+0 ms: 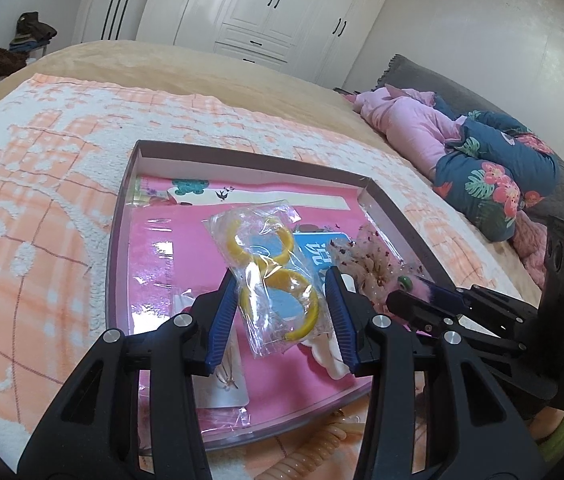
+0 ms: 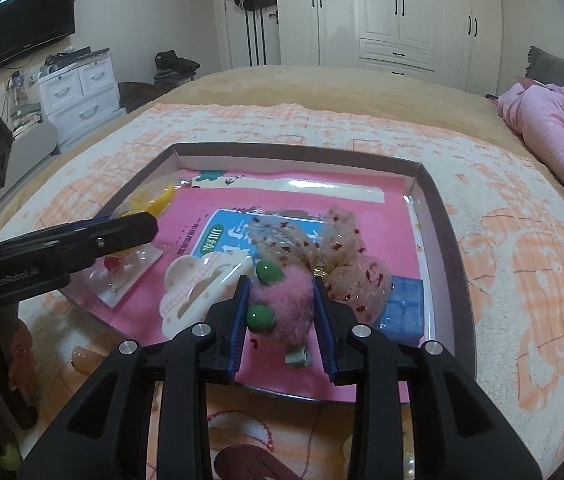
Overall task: Organize jewelry
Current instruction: 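Carry bangles and pom-pom clip into the pink box with both grippers, then open both grippers and withdraw them back over the remaining jewelry, then grasp white earring card with left gripper while right gripper grasps maroon hair clip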
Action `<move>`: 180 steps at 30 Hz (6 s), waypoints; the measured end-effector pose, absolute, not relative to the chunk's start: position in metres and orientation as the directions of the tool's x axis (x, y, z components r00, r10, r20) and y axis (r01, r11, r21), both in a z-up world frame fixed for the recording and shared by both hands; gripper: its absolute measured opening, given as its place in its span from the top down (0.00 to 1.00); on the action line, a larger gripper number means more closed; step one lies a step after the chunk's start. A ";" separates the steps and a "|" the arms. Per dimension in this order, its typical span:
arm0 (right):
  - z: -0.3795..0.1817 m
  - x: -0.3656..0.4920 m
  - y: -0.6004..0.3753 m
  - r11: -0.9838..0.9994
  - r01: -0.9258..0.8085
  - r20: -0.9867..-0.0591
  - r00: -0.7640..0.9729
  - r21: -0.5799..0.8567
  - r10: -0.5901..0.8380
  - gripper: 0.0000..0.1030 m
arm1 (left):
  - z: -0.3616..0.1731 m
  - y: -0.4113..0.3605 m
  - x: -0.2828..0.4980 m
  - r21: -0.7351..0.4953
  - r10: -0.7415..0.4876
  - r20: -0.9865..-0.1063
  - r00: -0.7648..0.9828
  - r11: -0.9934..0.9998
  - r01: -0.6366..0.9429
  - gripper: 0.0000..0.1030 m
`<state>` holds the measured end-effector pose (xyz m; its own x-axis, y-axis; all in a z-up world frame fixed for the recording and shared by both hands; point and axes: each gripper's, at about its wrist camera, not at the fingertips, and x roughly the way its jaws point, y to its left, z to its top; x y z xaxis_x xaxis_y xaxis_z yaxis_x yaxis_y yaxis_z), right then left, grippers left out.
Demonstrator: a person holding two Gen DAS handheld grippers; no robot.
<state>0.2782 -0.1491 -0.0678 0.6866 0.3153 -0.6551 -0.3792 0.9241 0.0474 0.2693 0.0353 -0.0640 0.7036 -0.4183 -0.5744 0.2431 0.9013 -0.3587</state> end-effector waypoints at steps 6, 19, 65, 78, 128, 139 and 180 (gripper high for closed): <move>-0.062 0.271 -0.151 0.922 -0.384 -0.637 0.697 0.055 0.329 0.61 | -0.066 0.033 0.270 -0.353 -0.417 -0.580 0.700 0.903 0.245 0.66; -0.040 0.241 -0.168 0.931 -0.361 -0.563 0.761 0.042 0.321 0.37 | -0.053 0.031 0.254 -0.339 -0.405 -0.563 0.721 0.908 0.246 0.40; 0.021 0.164 -0.213 0.946 -0.320 -0.380 0.870 0.046 0.313 0.13 | 0.029 0.035 0.146 -0.186 -0.198 -0.376 0.905 0.973 0.136 0.11; 0.027 0.144 -0.219 0.942 -0.332 -0.353 0.877 0.048 0.327 0.11 | 0.025 0.039 0.124 -0.190 -0.196 -0.402 0.895 0.973 0.128 0.11; -0.041 0.116 -0.256 0.947 -0.320 -0.518 0.812 -0.008 0.270 0.11 | -0.053 -0.016 0.096 -0.129 -0.254 -0.581 0.773 0.967 0.221 0.11; -0.066 0.136 -0.253 0.936 -0.350 -0.581 0.769 -0.034 0.267 0.11 | -0.081 -0.024 0.111 -0.148 -0.278 -0.675 0.683 0.959 0.243 0.11; -0.105 0.153 -0.178 0.806 -0.590 -0.719 0.580 -0.046 0.384 0.69 | -0.091 -0.006 0.124 -0.248 -0.362 -0.676 0.642 0.932 0.265 0.61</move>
<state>0.1533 -0.1779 -0.1050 0.5795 0.3838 -0.7189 -0.5905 0.8057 -0.0459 0.1239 -0.0057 -0.0915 0.6419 -0.3620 -0.6760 0.2648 0.9320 -0.2476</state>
